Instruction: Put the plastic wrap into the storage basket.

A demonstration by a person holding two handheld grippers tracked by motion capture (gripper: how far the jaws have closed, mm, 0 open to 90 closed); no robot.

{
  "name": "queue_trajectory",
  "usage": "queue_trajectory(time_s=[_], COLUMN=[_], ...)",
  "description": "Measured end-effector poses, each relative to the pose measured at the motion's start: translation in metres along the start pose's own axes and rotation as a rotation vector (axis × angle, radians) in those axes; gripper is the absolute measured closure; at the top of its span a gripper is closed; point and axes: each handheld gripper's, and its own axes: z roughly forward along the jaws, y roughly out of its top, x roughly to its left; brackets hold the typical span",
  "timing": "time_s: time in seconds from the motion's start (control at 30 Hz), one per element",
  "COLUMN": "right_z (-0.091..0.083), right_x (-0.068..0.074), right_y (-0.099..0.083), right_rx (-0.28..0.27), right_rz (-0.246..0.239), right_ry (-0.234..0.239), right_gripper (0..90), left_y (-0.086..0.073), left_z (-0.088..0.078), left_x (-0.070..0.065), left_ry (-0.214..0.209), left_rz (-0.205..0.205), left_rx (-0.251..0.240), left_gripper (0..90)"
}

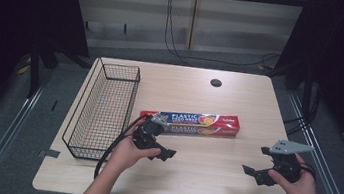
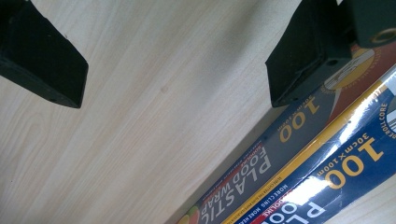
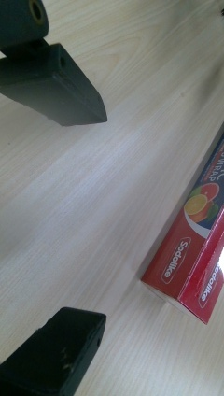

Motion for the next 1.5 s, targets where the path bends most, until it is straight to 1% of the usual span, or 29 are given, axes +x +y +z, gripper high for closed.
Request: queue_trajectory(time_s=[0.07, 0.1, 0.13, 0.2, 0.27, 0.3, 0.37, 0.4, 0.43, 0.47, 0.5, 0.53, 0.6, 0.7, 0.73, 0.8, 0.83, 0.93, 1.0, 1.03, 1.07, 1.1, 1.23, 1.27, 1.3, 1.37, 1.4, 1.43, 1.5], right_z=[0.000, 0.001, 0.001, 0.001, 0.001, 0.002, 0.002, 0.002, 0.003, 0.003, 0.003, 0.002, 0.002, 0.001, 0.002, 0.002, 0.002, 0.001, 0.001, 0.001, 0.001, 0.001, 0.001, 0.001, 0.001, 0.001, 0.001, 0.001, 0.001], right_x=[0.000, 0.001, 0.000, 0.001, 0.002, 0.002, 0.003, 0.003, 0.003, 0.003, 0.003, 0.003, 0.003, 0.004, 0.004, 0.004, 0.004, 0.004, 0.003, 0.003, 0.003, 0.003, 0.002, 0.001, 0.001, 0.001, 0.001, 0.001, 0.001], right_y=[0.000, 0.001, 0.001, 0.001, 0.001, 0.001, 0.000, 0.000, 0.000, -0.001, -0.001, -0.001, -0.001, -0.001, -0.001, -0.001, -0.001, 0.000, 0.000, 0.000, 0.000, 0.000, -0.001, -0.001, -0.001, -0.001, -0.001, -0.001, 0.000], right_rx=[0.001, 0.001, 0.000, -0.002, 0.001, 0.003, 0.008, 0.009, 0.009, 0.011, 0.010, 0.009, 0.008, 0.007, 0.005, 0.009, 0.007, 0.001, 0.000, -0.001, -0.001, 0.001, -0.002, -0.003, -0.003, -0.003, -0.003, -0.003, -0.002], right_rz=[-0.004, -0.006, -0.008, -0.010, -0.012, -0.018, -0.020, -0.028, -0.030, -0.029, -0.028, -0.029, -0.027, -0.027, -0.029, -0.029, -0.032, -0.033, -0.033, -0.032, -0.033, -0.034, -0.029, -0.030, -0.031, -0.031, -0.031, -0.030, -0.031], right_ry=[0.000, 0.001, 0.002, 0.006, 0.001, 0.003, 0.007, 0.008, 0.006, 0.008, 0.008, 0.008, 0.010, 0.008, 0.012, 0.009, 0.010, 0.012, 0.012, 0.016, 0.014, 0.012, 0.014, 0.013, 0.014, 0.015, 0.014, 0.017, 0.018], right_gripper=[4.2, 4.2, 4.2, 4.3, 4.3, 4.4, 4.5, 4.5, 4.5, 4.6, 4.6, 4.7, 4.8, 4.8, 4.9, 4.9, 5.0, 5.0, 5.0, 5.0, 5.0, 5.0, 5.0, 5.0, 5.0, 5.1, 5.1, 5.1, 5.1], left_y=[0.001, 0.002, 0.003, 0.004, 0.009, 0.010, 0.014, 0.016, 0.018, 0.021, 0.024, 0.026, 0.032, 0.041, 0.044, 0.050, 0.053, 0.060, 0.064, 0.066, 0.068, 0.070, 0.077, 0.079, 0.081, 0.085, 0.087, 0.089, 0.093], left_z=[0.000, 0.000, 0.000, 0.000, -0.001, -0.001, -0.001, 0.000, 0.001, 0.003, 0.004, 0.005, 0.007, 0.011, 0.012, 0.015, 0.017, 0.019, 0.022, 0.022, 0.023, 0.024, 0.030, 0.033, 0.035, 0.039, 0.042, 0.044, 0.049], left_x=[0.000, 0.000, -0.001, -0.002, -0.002, -0.002, -0.002, -0.003, -0.003, -0.003, -0.003, -0.001, 0.000, 0.001, 0.002, 0.004, 0.005, 0.013, 0.017, 0.019, 0.021, 0.022, 0.029, 0.030, 0.031, 0.034, 0.036, 0.038, 0.041], left_ry=[0.005, 0.000, -0.005, -0.001, -0.008, -0.016, -0.018, -0.030, -0.034, -0.034, -0.032, -0.039, -0.039, -0.031, -0.029, -0.025, -0.021, -0.029, -0.018, -0.014, -0.008, -0.009, -0.005, -0.007, -0.018, -0.017, -0.017, -0.021, -0.026], left_rz=[-0.009, -0.003, -0.012, -0.009, 0.001, -0.005, 0.001, 0.001, 0.005, 0.009, -0.003, 0.004, -0.005, 0.006, 0.012, 0.024, 0.017, 0.002, -0.001, 0.008, 0.015, 0.019, 0.058, 0.060, 0.051, 0.060, 0.051, 0.042, 0.040], left_rx=[-0.009, -0.003, -0.012, -0.008, -0.012, -0.018, -0.029, -0.035, -0.016, -0.016, -0.016, -0.009, -0.004, -0.001, 0.011, 0.030, 0.039, 0.035, 0.035, 0.044, 0.040, 0.045, 0.067, 0.066, 0.069, 0.085, 0.085, 0.100, 0.094], left_gripper=[5.4, 5.3, 5.3, 5.1, 4.8, 4.8, 4.5, 4.2, 4.0, 3.8, 3.2, 3.2, 3.4, 3.6, 3.6, 3.7, 3.8, 4.7, 5.6, 5.8, 6.1, 6.5, 6.6, 6.6, 6.7, 6.8, 6.9, 7.4, 7.8])
